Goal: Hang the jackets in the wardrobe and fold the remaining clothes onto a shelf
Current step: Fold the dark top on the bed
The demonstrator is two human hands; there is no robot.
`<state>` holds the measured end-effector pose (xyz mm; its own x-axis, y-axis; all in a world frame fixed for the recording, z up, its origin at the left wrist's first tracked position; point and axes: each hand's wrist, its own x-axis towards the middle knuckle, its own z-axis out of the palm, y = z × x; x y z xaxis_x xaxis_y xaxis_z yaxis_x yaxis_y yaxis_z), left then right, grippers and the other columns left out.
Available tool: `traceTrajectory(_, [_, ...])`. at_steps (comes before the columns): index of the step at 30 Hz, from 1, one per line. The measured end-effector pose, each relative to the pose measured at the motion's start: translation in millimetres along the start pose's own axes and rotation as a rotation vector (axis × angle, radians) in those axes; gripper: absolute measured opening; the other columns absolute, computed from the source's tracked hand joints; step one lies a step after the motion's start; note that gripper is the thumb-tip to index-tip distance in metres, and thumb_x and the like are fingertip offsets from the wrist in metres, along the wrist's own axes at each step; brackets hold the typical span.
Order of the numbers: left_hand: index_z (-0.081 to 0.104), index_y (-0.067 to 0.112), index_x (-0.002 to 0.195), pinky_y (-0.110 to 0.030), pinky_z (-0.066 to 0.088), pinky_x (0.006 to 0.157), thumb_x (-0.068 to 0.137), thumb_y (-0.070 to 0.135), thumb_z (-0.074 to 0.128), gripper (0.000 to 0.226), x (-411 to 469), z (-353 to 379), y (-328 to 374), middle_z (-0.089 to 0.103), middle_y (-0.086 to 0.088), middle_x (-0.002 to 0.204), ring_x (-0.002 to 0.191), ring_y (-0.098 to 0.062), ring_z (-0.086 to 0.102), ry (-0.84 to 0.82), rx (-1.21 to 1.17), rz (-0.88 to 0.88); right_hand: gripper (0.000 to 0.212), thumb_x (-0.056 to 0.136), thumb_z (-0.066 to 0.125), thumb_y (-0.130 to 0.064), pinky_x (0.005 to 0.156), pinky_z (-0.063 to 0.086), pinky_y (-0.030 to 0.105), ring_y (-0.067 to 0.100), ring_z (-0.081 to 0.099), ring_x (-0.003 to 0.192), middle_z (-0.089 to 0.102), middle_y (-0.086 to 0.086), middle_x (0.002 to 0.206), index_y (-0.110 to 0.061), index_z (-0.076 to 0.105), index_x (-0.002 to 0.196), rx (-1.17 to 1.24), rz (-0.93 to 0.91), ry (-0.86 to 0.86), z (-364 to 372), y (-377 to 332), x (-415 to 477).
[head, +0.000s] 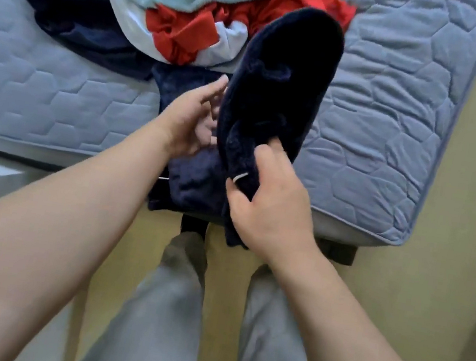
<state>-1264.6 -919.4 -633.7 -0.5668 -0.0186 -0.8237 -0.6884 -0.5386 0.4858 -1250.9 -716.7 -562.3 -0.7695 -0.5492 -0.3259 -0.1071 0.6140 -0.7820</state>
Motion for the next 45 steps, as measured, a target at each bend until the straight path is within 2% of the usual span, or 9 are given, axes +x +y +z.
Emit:
traceTrajectory(4, [0.052,0.017,0.147,-0.044,0.040,0.115,0.083,0.071,0.058,0.084,-50,-63,10,0.046,-0.014,0.154,0.142,-0.031,0.044,-0.296,-0.055,0.090,0.026,0.082,0.062,-0.025,0.059,0.035,0.037,0.040,0.059,0.087,0.041,0.003,0.149,-0.020,0.042,0.097,-0.180,-0.022,-0.088,71,-41,10])
traceTrajectory(9, [0.071,0.008,0.113,-0.032,0.060,0.076,0.081,0.020,0.084,0.037,-40,-97,-3,0.077,-0.008,0.102,0.093,-0.021,0.075,0.282,0.028,0.250,0.024,0.090,0.060,-0.028,0.061,0.043,0.041,0.039,0.062,0.094,0.030,0.001,0.157,-0.017,0.046,0.107,-0.234,0.001,-0.230,142,-56,39])
traceTrajectory(13, [0.065,0.011,0.111,-0.043,0.062,0.085,0.081,0.033,0.085,0.042,-3,-115,-20,0.076,-0.007,0.103,0.093,-0.025,0.074,0.650,0.029,0.145,0.052,0.084,0.065,-0.063,0.089,0.054,0.042,0.019,0.058,0.122,0.009,-0.011,0.168,-0.028,0.053,0.121,-0.166,-0.015,-0.420,144,-31,55])
traceTrajectory(17, [0.054,0.012,0.125,-0.046,0.060,0.085,0.064,0.072,0.078,0.089,13,-129,-28,0.067,-0.007,0.115,0.095,-0.030,0.069,0.742,0.067,-0.129,0.052,0.088,0.057,-0.065,0.106,0.044,0.044,0.018,0.050,0.130,0.039,-0.007,0.156,-0.029,0.056,0.126,-0.136,0.034,0.088,124,3,51])
traceTrajectory(23, [0.051,0.016,0.142,-0.047,0.060,0.089,0.051,0.097,0.060,0.122,19,-153,-38,0.069,-0.008,0.121,0.101,-0.032,0.070,0.474,0.208,-0.265,0.075,0.079,0.072,-0.066,0.102,0.049,0.039,0.019,0.060,0.121,0.064,0.000,0.130,-0.020,0.055,0.135,0.294,0.792,0.161,133,67,71])
traceTrajectory(27, [0.056,0.026,0.140,-0.048,0.054,0.099,0.062,0.096,0.052,0.105,15,-153,-50,0.071,-0.008,0.124,0.111,-0.031,0.069,0.229,0.119,-0.294,0.048,0.079,0.078,-0.059,0.067,0.052,0.015,-0.002,0.070,0.085,0.076,-0.014,0.093,-0.024,0.072,0.112,0.487,0.725,0.142,137,86,70])
traceTrajectory(32, [0.062,0.025,0.134,-0.045,0.055,0.095,0.086,0.083,0.040,0.078,-22,-114,-25,0.072,-0.006,0.123,0.111,-0.028,0.070,0.119,0.037,-0.250,0.043,0.074,0.085,-0.050,0.091,0.058,0.041,0.017,0.074,0.098,0.078,-0.004,0.103,-0.025,0.075,0.107,0.713,0.691,0.018,74,54,35])
traceTrajectory(37, [0.063,0.021,0.089,-0.028,0.055,0.061,0.097,0.047,0.062,0.028,-106,-43,26,0.062,-0.003,0.079,0.067,-0.018,0.062,0.160,0.312,-0.229,0.033,0.082,0.084,-0.028,0.073,0.060,0.030,0.021,0.075,0.097,0.078,0.003,0.106,-0.019,0.074,0.111,0.891,0.760,0.060,-15,-16,-66])
traceTrajectory(45, [0.072,0.014,0.054,-0.027,0.054,0.046,0.100,0.032,0.057,0.051,-229,84,73,0.069,-0.009,0.063,0.053,-0.021,0.068,-0.236,0.741,-0.318,0.037,0.085,0.080,-0.018,0.084,0.060,0.035,0.025,0.073,0.101,0.077,0.007,0.110,-0.012,0.068,0.120,1.065,0.866,0.502,-71,-134,-245])
